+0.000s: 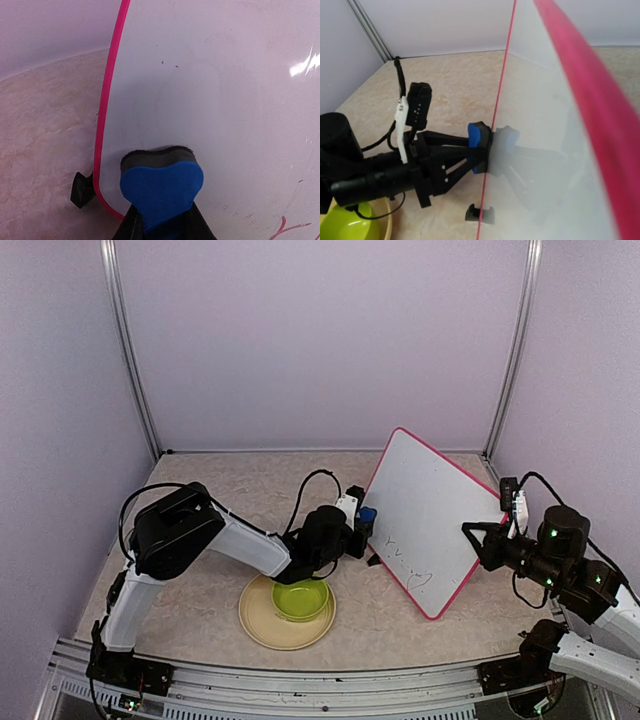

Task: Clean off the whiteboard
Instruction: Erase the center of the whiteboard.

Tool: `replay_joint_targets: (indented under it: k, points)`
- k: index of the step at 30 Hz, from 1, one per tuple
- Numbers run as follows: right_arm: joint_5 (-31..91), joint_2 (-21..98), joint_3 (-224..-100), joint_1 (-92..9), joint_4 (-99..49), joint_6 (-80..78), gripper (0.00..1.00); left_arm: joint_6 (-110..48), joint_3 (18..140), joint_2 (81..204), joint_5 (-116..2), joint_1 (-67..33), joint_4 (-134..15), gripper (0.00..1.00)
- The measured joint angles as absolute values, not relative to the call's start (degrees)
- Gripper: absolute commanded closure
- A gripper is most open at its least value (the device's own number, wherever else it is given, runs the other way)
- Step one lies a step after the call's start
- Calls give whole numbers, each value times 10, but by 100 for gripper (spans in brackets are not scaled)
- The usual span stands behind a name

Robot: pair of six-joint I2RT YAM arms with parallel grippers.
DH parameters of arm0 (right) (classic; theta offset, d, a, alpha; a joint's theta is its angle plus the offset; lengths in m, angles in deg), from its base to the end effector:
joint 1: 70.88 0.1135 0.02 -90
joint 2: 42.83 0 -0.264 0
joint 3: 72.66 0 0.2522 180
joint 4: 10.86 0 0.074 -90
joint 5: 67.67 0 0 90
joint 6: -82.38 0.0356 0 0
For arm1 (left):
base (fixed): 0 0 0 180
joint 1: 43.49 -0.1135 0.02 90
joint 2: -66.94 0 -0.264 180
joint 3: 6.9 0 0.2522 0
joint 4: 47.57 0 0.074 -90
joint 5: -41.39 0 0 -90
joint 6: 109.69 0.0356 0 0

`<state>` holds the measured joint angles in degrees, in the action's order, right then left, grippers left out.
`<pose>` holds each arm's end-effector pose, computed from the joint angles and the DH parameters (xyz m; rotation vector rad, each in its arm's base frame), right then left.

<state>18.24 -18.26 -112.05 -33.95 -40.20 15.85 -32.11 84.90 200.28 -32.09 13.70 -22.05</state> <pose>0.1052 0.0759 0.2603 -0.1684 1.8695 0.6726 0.2761 -0.4096 0.1084 0.5224 1.8046 -0.5804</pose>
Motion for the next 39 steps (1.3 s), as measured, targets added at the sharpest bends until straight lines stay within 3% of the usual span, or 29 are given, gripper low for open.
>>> replay_joint_targets:
  k: [19,39]
  points:
    - [181,-183,-1117,-340,-402,158,100,-325,898,1994,-351,132,-216,100]
    - [182,-183,-1117,-340,-400,158,100,-350,831,1994,-359,147,-202,100]
